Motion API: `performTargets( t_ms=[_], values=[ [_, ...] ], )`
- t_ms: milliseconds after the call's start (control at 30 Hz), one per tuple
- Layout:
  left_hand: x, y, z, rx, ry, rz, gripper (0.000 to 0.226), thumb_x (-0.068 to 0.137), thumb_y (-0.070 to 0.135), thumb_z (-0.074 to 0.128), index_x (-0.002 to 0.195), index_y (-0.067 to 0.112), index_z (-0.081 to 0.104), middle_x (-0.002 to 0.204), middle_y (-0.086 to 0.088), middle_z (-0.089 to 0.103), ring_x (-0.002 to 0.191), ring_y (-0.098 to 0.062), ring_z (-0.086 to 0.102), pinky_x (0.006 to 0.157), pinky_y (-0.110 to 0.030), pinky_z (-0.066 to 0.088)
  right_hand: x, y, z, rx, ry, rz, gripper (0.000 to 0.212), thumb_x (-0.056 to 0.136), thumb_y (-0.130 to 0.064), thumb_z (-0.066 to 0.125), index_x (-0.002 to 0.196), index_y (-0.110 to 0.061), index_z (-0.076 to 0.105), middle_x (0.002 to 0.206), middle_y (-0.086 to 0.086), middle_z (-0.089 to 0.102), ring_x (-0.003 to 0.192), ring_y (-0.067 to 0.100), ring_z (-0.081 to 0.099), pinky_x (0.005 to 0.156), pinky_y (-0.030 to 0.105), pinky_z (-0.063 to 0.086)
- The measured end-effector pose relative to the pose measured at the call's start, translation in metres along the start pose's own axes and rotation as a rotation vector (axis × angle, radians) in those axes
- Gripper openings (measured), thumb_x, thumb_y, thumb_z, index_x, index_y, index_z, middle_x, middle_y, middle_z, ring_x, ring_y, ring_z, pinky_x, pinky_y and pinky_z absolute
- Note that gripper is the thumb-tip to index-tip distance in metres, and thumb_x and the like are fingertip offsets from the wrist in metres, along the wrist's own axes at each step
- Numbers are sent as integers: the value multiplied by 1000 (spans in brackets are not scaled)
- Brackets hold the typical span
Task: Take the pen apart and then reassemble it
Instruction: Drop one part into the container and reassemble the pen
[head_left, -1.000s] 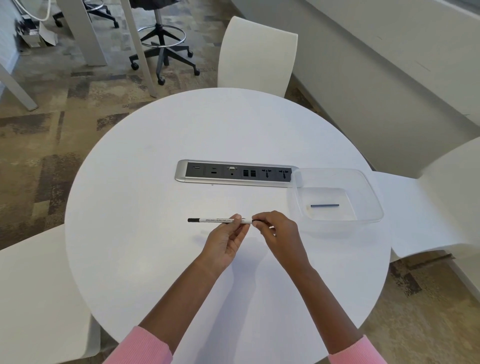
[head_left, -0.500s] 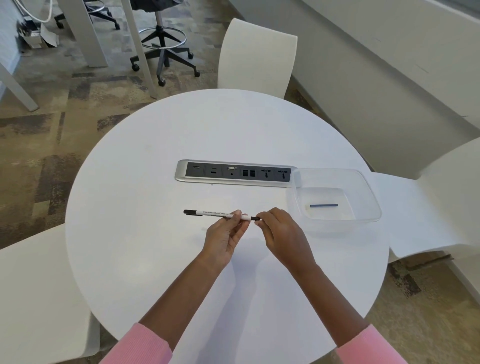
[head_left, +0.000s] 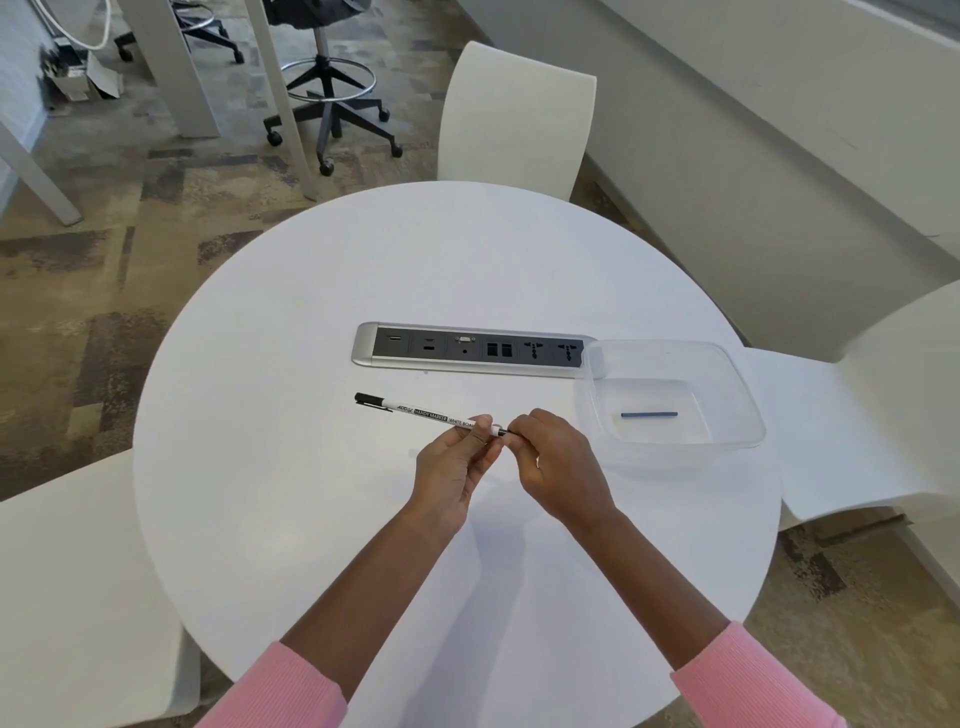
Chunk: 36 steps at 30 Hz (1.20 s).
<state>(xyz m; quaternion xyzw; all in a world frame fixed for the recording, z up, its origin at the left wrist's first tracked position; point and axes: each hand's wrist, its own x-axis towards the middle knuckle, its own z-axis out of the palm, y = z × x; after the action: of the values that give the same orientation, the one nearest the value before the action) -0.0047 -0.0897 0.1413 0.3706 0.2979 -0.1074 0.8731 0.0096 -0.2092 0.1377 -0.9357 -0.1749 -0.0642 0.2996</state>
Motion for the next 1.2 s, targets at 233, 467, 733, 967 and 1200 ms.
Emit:
performTargets(
  t_ms=[233,467,733,967,1200],
  values=[
    [1,1,3,27,-13,44,11,86,0,59,78,4,65,59,0,70,57,-7,68,60,-13,55,4,-6,-6,200,-17,150,31,78,-22,44,70,2,62,66,17,62,66,29,53,60,34,40],
    [5,2,5,88,-43,84,6,85,4,61,81,3,66,67,-2,67,60,-7,66,64,-13,55,9,-7,-12,478,-79,404,28,83,-8,55,56,-10,60,48,0,51,48,13,44,54,26,35],
    [9,2,3,174,-76,124,10,85,6,60,77,3,65,66,-1,67,58,-5,64,64,-12,53,21,-8,-19,786,-267,737,37,87,-9,53,50,-9,53,44,-1,41,37,9,32,37,13,26],
    [10,9,4,262,-66,171,7,83,7,64,78,3,66,75,-7,66,60,-9,65,70,-15,55,15,-10,-15,1042,-276,839,34,92,-17,46,62,-10,58,46,-4,47,39,7,43,38,14,33],
    [6,11,3,146,29,192,3,81,5,65,79,5,68,67,0,69,66,-9,66,64,-13,54,3,-12,-3,109,-36,181,20,92,-30,47,100,-13,55,63,-5,50,64,19,52,54,26,38]
  ],
)
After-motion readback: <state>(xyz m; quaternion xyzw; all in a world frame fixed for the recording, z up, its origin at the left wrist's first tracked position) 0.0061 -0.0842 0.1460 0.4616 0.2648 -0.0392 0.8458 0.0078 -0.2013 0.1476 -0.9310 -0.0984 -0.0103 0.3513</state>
